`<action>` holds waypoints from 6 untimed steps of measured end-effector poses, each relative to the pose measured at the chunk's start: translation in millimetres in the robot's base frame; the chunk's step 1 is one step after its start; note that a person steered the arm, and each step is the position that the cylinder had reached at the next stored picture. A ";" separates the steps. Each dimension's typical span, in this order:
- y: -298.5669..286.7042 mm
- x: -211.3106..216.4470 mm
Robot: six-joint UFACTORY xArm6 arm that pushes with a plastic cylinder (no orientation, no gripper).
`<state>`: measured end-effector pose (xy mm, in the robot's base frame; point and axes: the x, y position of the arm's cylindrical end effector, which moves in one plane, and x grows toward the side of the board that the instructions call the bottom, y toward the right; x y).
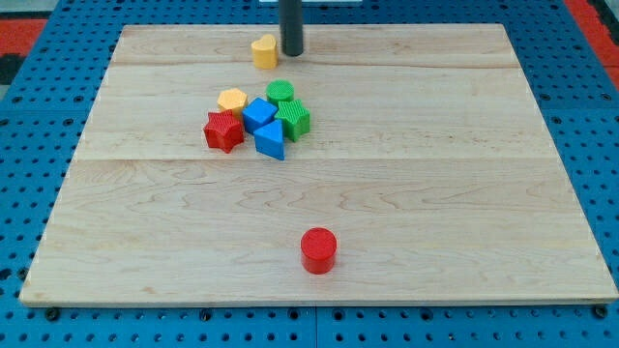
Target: Push the yellow heart into the group of blocks
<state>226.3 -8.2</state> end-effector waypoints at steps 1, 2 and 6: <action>-0.2 -17.2; -46.7 10.2; -103.4 44.7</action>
